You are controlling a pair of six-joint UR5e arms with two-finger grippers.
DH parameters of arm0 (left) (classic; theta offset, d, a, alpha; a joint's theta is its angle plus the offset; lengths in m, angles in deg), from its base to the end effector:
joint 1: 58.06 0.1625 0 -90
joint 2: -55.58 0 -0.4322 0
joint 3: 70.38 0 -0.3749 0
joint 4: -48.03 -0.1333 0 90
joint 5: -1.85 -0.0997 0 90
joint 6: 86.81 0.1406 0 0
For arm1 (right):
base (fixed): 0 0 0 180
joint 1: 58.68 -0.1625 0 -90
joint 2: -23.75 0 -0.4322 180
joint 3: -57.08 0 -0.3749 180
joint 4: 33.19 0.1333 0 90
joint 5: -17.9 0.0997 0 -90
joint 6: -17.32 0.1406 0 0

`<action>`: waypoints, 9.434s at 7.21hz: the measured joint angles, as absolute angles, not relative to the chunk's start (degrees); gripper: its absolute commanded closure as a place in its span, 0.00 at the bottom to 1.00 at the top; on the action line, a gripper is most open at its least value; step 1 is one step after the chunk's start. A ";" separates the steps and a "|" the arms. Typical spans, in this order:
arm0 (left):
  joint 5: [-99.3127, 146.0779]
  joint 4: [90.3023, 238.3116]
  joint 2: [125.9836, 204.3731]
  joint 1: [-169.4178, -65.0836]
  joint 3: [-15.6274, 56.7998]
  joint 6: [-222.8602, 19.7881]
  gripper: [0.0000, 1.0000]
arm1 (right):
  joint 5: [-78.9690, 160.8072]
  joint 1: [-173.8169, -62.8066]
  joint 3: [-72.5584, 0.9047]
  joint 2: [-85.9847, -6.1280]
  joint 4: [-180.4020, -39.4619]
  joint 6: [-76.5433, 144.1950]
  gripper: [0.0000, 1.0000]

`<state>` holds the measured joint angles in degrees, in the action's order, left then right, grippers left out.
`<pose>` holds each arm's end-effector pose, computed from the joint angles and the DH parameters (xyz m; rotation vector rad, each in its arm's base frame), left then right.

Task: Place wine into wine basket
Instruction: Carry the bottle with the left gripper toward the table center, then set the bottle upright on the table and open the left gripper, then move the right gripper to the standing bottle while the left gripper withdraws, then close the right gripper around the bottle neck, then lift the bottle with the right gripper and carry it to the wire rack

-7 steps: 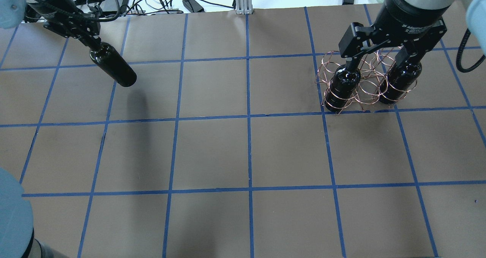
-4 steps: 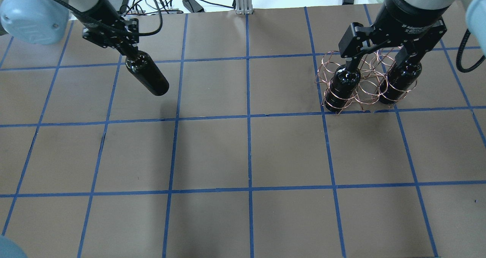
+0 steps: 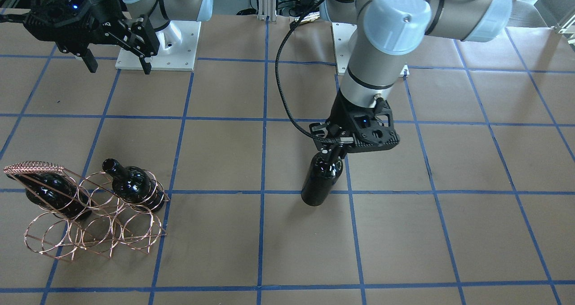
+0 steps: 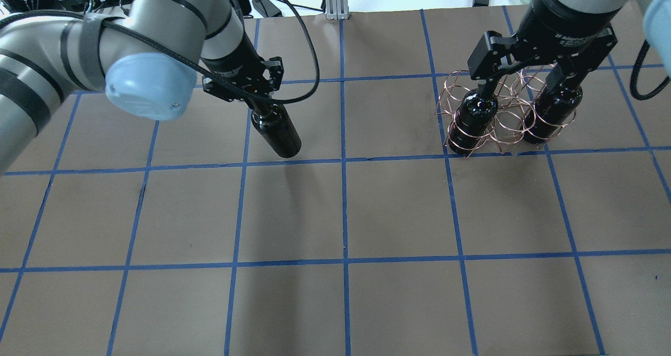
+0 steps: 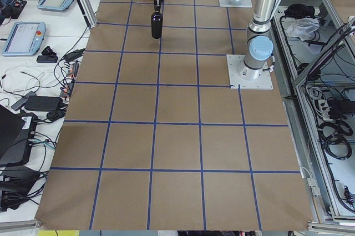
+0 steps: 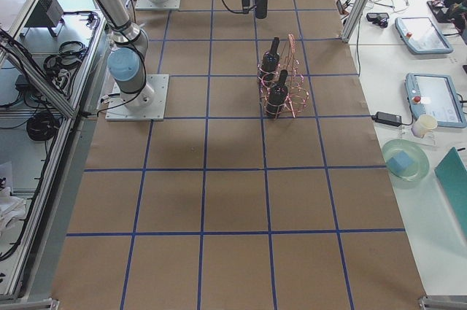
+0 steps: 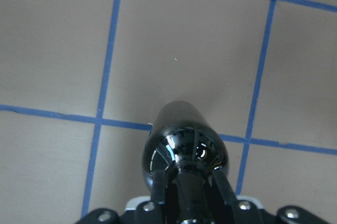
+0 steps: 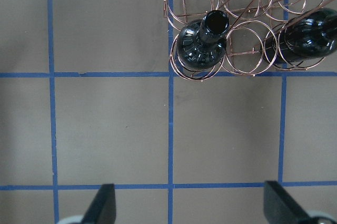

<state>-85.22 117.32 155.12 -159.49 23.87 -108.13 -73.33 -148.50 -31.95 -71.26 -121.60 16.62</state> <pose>-0.2470 -0.5128 0.3720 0.2586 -3.0437 0.1552 0.1289 -0.4457 0.4996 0.0129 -3.1172 0.1192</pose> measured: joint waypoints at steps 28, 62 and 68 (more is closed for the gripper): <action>-90.49 135.74 145.70 -142.66 16.48 -93.82 0.00 | -73.09 -170.64 -29.92 -63.92 -129.56 37.29 0.00; -92.81 142.99 142.08 -136.45 17.80 -89.44 0.00 | -77.42 -154.11 -26.73 -63.76 -119.89 22.77 1.00; -92.72 143.76 142.08 -136.48 18.03 -89.44 0.00 | -76.59 -137.09 -24.73 -64.79 -121.71 7.44 1.00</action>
<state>-92.72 143.76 142.08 -136.48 18.03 -89.44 -76.59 -137.09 -24.73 -64.79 -121.71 7.44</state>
